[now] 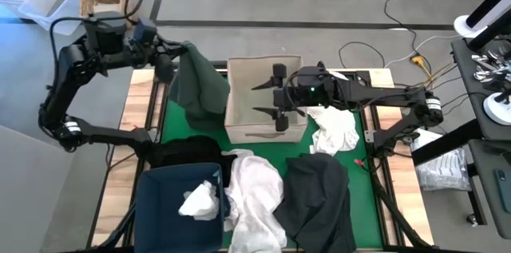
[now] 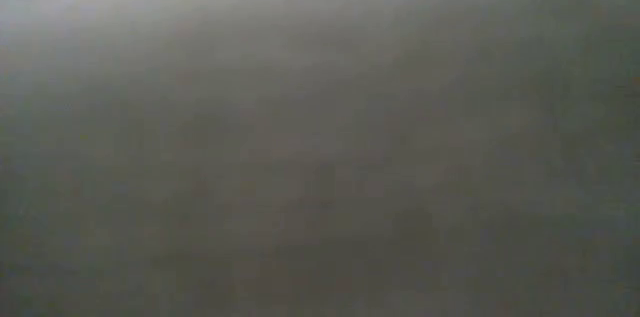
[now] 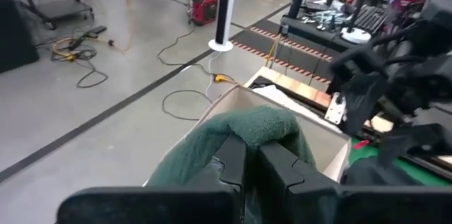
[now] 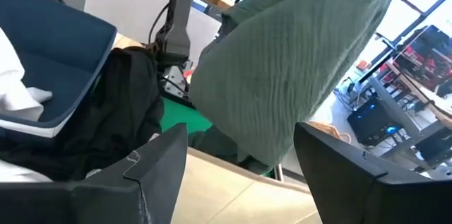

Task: Sort clothes
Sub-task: Put the green polo shirt into the brown laundry bin

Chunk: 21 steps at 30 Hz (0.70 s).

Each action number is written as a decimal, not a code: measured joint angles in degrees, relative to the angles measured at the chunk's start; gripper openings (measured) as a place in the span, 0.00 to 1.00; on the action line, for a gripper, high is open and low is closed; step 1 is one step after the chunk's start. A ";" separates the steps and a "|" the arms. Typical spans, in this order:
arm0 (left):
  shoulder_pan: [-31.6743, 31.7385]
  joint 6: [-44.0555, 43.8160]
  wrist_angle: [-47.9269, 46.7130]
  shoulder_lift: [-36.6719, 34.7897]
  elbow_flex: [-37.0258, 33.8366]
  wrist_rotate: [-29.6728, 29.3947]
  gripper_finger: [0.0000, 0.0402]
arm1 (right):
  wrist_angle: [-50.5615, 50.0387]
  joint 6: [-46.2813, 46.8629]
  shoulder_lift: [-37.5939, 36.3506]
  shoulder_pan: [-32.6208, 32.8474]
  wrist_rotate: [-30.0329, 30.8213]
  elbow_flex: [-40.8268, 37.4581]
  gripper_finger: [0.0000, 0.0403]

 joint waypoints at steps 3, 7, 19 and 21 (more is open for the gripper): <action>-1.84 -0.22 2.25 1.51 0.00 0.01 0.00 | -0.03 -0.01 -0.01 -0.02 -0.01 -0.01 0.64; -4.37 -0.81 5.18 3.25 -0.02 0.01 0.00 | -0.01 -0.09 -0.63 0.00 -0.02 0.00 0.65; -6.68 -0.89 6.34 4.98 -0.02 -1.45 0.00 | 0.80 -1.24 -1.84 0.00 0.00 0.00 0.64; -7.31 -0.89 6.34 4.82 -0.02 -1.52 0.00 | 1.77 -2.08 -1.84 0.00 0.00 0.00 0.65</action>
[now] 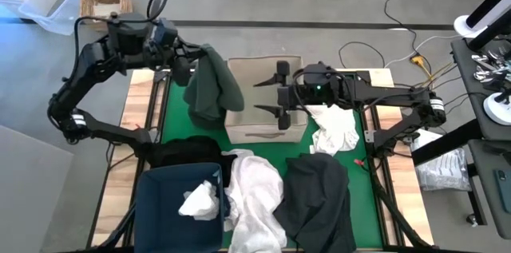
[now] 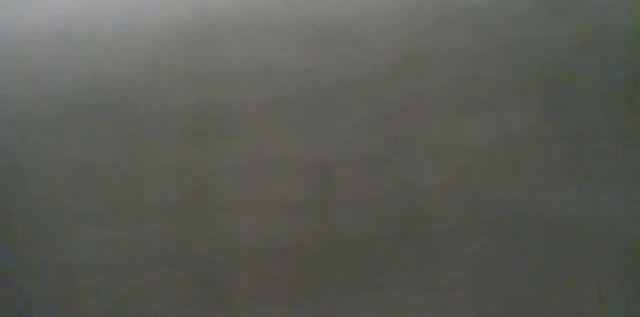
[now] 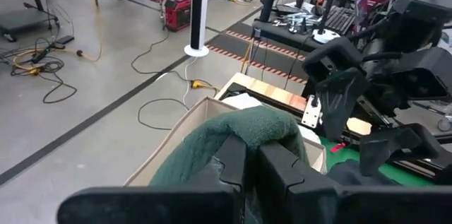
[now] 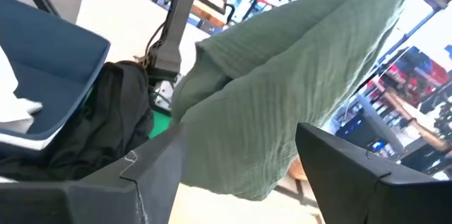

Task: Sort clothes
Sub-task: Put the green polo shirt into the brown laundry bin

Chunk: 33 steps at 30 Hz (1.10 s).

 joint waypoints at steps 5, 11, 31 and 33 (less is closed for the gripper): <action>-2.77 0.00 -0.02 -0.20 0.00 0.01 0.00 | 1.03 -2.66 0.00 0.00 -0.02 0.00 0.69; -7.86 0.01 -0.42 -0.22 0.00 -0.37 0.00 | 1.30 -4.92 0.00 0.01 -3.82 0.00 0.74; -19.18 1.54 4.55 2.64 0.00 -8.15 0.00 | 22.18 7.58 11.35 0.02 -7.54 2.24 0.87; -19.40 1.87 5.23 2.96 0.00 -8.14 0.00 | 22.71 9.07 13.34 -0.23 -6.77 4.27 0.87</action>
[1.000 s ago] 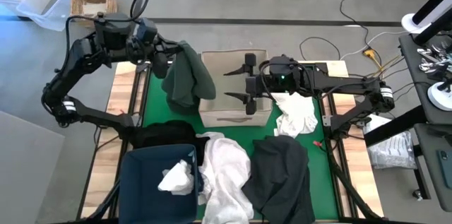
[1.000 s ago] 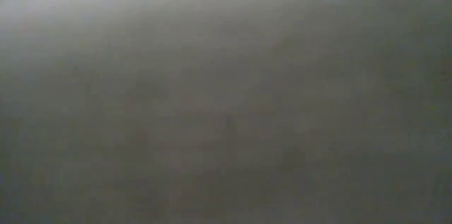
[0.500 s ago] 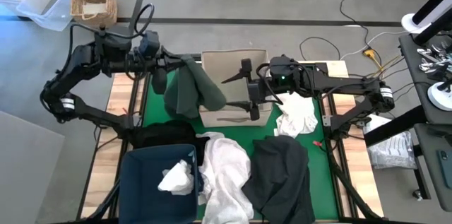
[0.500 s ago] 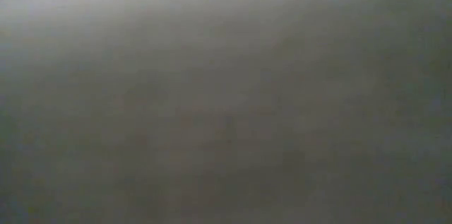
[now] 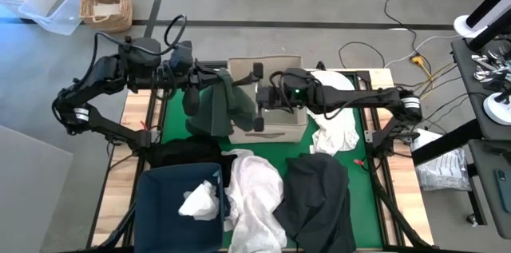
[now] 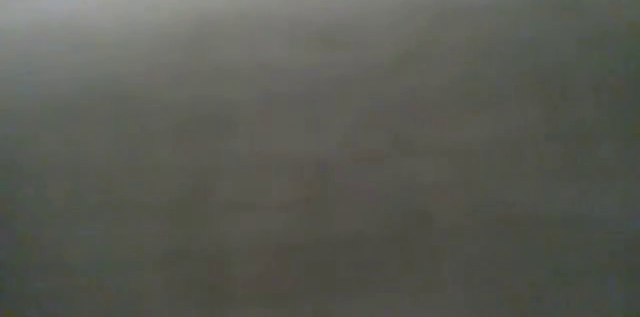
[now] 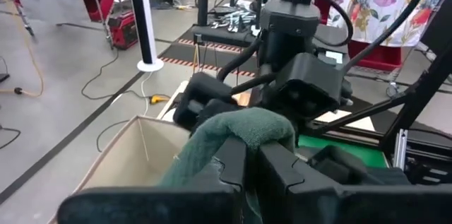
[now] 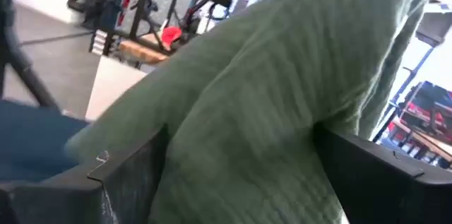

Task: Sort clothes
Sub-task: Put the green polo shirt into the brown laundry bin

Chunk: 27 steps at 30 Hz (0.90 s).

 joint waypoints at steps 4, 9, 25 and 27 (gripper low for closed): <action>-0.69 0.28 0.77 0.72 0.00 0.03 0.00 | 0.50 1.29 4.27 -0.46 0.19 4.09 0.86; -0.87 0.32 0.41 1.22 0.00 0.06 0.00 | 0.34 -0.05 8.55 -0.38 -0.24 8.49 0.80; -0.89 -0.94 -7.26 0.40 0.17 -4.01 0.40 | -0.27 -6.11 10.13 -0.42 -2.40 10.02 0.05; -0.91 -1.32 -10.04 0.12 0.17 -6.50 0.49 | -1.04 -6.13 10.11 -0.42 -2.68 10.02 0.05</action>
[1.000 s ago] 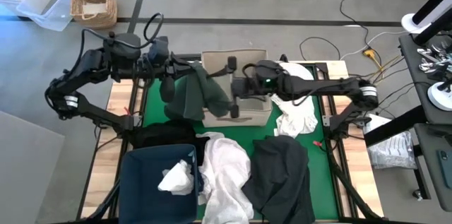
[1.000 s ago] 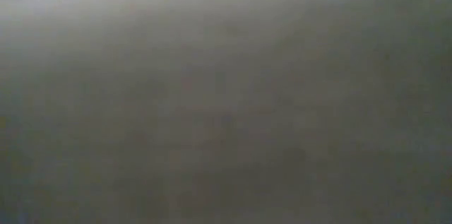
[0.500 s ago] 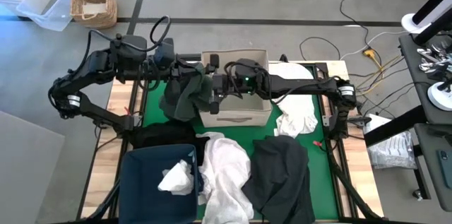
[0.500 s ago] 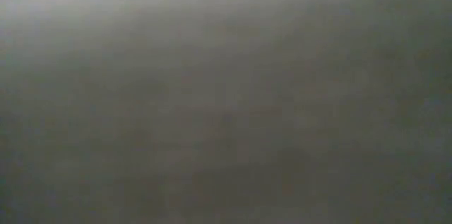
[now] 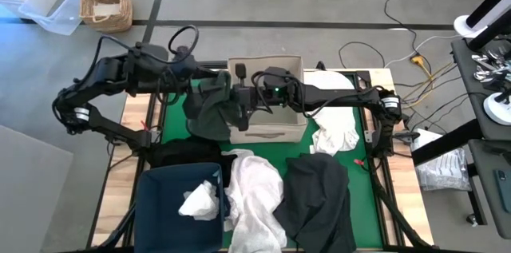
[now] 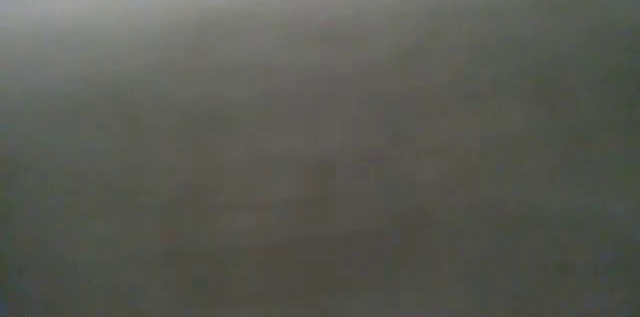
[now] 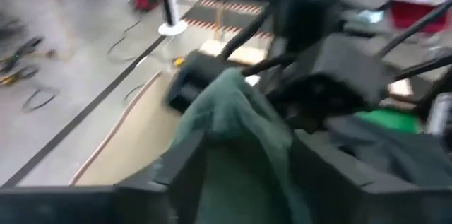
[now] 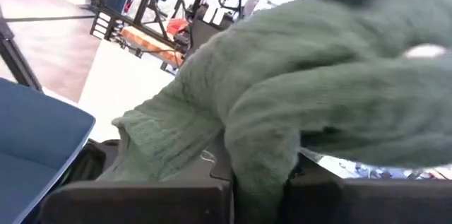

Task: Sort clothes
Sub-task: Put the green polo shirt into the brown laundry bin

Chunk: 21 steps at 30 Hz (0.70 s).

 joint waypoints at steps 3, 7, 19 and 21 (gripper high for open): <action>0.03 -0.63 -3.82 -0.41 0.00 -1.40 0.59 | -0.51 0.08 0.00 0.00 -0.10 -0.04 0.05; 0.02 -0.92 -4.62 -1.67 0.16 -1.38 0.65 | -0.84 0.10 -0.11 0.00 -0.11 0.36 0.05; 0.02 -4.23 -13.64 -4.77 7.60 -1.40 0.66 | -4.27 -0.29 -1.53 0.00 -0.12 1.55 0.04; 0.02 -5.38 -14.35 -5.41 7.89 -1.40 0.66 | -4.88 -0.35 -2.13 0.00 -0.12 1.55 0.04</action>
